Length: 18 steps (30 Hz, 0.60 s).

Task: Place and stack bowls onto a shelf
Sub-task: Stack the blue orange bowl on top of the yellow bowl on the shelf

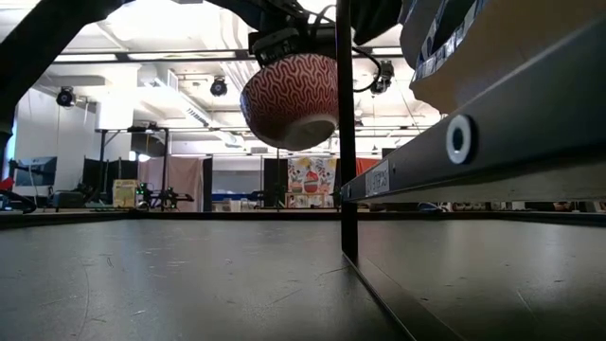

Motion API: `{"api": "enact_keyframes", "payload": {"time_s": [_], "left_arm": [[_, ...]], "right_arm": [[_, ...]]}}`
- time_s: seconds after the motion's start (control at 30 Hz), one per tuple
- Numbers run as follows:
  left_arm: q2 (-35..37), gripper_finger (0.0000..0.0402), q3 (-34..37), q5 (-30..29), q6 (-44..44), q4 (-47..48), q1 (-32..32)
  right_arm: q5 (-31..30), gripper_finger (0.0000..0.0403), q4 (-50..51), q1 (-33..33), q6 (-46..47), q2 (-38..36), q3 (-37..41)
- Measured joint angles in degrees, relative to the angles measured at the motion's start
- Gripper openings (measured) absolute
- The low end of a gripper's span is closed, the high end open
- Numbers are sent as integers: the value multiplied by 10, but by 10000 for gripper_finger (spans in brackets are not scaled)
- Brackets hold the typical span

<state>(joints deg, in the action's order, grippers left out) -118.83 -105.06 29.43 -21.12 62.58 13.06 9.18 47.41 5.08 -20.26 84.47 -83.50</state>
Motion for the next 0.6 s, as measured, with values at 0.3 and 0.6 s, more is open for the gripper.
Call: {"api": "enact_keyframes", "payload": {"time_s": [0.3,0.6], "left_arm": [[-1,9,0,-4,11,0,1],[-1,9,0,-4,25,-28,1]], "right_arm": [[5,132,50,3,55,0,0],[79,132,6,3,59,0,0]]}}
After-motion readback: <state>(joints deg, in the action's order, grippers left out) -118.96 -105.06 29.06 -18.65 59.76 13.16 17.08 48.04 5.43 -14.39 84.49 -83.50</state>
